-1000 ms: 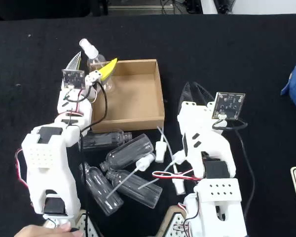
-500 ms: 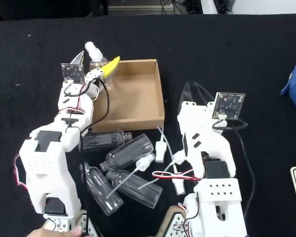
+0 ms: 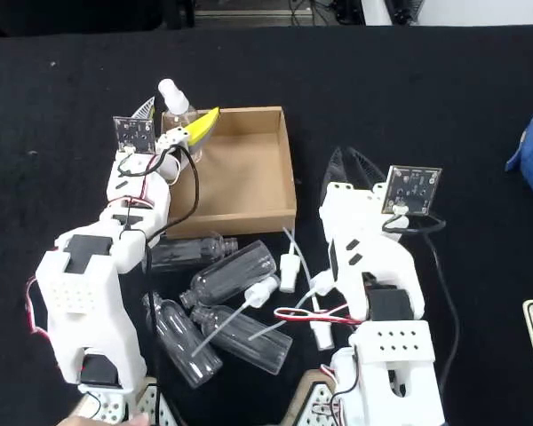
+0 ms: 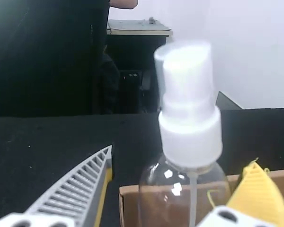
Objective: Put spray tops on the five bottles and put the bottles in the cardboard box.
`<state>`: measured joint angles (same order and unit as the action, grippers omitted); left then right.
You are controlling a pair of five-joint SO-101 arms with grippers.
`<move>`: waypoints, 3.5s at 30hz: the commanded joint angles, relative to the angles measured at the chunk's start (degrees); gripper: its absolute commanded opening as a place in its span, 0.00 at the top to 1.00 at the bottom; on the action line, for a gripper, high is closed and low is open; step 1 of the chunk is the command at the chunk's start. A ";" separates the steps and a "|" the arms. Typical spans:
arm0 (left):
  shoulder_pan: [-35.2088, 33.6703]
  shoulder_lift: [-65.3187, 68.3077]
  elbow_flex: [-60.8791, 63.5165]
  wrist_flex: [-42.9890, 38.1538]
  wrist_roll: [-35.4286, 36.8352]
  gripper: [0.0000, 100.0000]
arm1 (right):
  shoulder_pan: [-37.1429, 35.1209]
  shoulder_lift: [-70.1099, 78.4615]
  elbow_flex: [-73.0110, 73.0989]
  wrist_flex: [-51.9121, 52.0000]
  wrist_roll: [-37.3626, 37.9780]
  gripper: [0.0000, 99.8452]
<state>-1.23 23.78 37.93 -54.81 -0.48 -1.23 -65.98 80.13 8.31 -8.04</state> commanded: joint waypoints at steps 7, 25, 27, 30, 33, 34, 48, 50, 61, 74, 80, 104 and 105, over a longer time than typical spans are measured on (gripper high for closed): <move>1.01 -11.96 5.76 0.09 0.00 0.73 | -1.14 -1.10 -0.75 -1.58 0.26 0.96; 2.59 -40.09 25.98 9.67 0.44 0.73 | -1.14 -1.10 -0.40 -1.49 0.26 0.96; 2.51 -45.45 27.38 16.18 0.44 0.73 | -1.14 -1.10 -0.31 -1.49 0.26 0.96; 2.51 -52.84 28.26 27.16 0.35 0.73 | -1.14 -1.10 -0.31 -1.58 0.26 0.96; 2.51 -59.16 28.35 36.57 0.53 0.73 | -1.14 -1.10 -0.31 -1.49 0.26 0.96; 2.51 -61.10 28.35 38.95 0.53 0.73 | -1.14 -1.10 -0.22 -1.32 0.26 0.96; -8.66 -86.42 31.52 72.09 0.00 0.73 | -1.14 -1.10 0.31 -1.58 0.26 0.96; -9.98 -90.20 33.27 72.70 0.00 0.73 | -1.14 -1.10 0.40 -1.58 0.26 0.96; -21.32 -103.30 28.44 98.90 -2.64 0.73 | -1.14 -1.19 0.57 -1.58 0.26 0.96; -24.22 -103.03 27.65 111.56 -14.15 0.73 | -1.14 -1.19 1.36 -1.58 0.35 0.96; -26.07 -93.01 18.59 118.42 -14.42 0.73 | -1.14 -1.19 1.54 -1.49 0.26 0.96; -8.57 -63.21 3.91 126.95 -48.79 0.73 | -1.14 -1.27 1.36 -1.58 0.44 0.96; -8.22 -63.21 4.09 126.51 -49.05 0.73 | -1.14 -1.27 1.45 -1.58 0.35 0.96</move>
<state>-11.60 -39.43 42.42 73.10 -47.34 -1.23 -65.98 82.24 8.31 -8.04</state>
